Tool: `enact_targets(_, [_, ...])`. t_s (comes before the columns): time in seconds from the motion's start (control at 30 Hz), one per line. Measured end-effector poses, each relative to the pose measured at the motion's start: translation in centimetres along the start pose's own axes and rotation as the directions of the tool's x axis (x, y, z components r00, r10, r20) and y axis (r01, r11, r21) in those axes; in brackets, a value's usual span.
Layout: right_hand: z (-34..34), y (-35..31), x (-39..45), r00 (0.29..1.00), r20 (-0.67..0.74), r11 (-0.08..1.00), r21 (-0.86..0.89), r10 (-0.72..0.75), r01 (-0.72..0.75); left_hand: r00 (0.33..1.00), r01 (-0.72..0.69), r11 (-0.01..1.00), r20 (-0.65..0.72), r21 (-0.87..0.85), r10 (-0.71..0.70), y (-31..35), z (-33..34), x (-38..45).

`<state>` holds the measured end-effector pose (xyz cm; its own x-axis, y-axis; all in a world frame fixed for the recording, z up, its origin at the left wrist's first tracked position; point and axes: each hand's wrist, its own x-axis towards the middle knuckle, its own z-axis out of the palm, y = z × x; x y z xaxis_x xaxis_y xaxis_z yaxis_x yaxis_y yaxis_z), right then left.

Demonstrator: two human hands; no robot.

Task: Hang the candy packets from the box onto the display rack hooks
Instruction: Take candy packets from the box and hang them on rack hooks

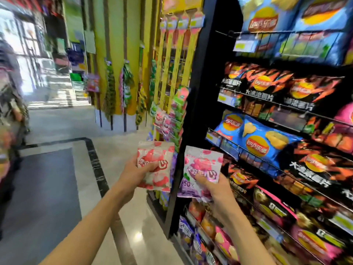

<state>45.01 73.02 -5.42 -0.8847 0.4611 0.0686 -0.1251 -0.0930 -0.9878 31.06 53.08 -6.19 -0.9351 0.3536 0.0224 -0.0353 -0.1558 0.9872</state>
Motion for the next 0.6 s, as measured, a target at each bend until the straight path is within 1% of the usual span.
enact_targets(0.13, [6.7, 0.5, 4.6, 0.999, 0.046, 0.999, -0.031, -0.016, 0.018, 1.000, 0.005, 1.000, 0.014, -0.008, -0.004, 1.4, -5.4, 4.6])
enact_targets(0.33, [15.2, 0.7, 10.4, 0.998, 0.005, 0.998, -0.015, -0.061, 0.061, 0.999, -0.021, 1.000, 0.025, 0.010, 0.021, 3.9, -12.4, 11.3])
enact_targets(0.5, [19.7, 1.2, 15.1, 0.996, 0.018, 0.995, 0.057, -0.083, 0.082, 0.999, -0.021, 1.000, 0.037, 0.011, 0.020, 4.6, -15.6, 16.4])
enact_targets(0.6, [21.2, 2.1, 19.1, 0.997, -0.035, 0.996, 0.053, -0.069, 0.071, 0.999, -0.011, 1.000, 0.036, 0.007, 0.011, 4.4, -16.8, 20.0])
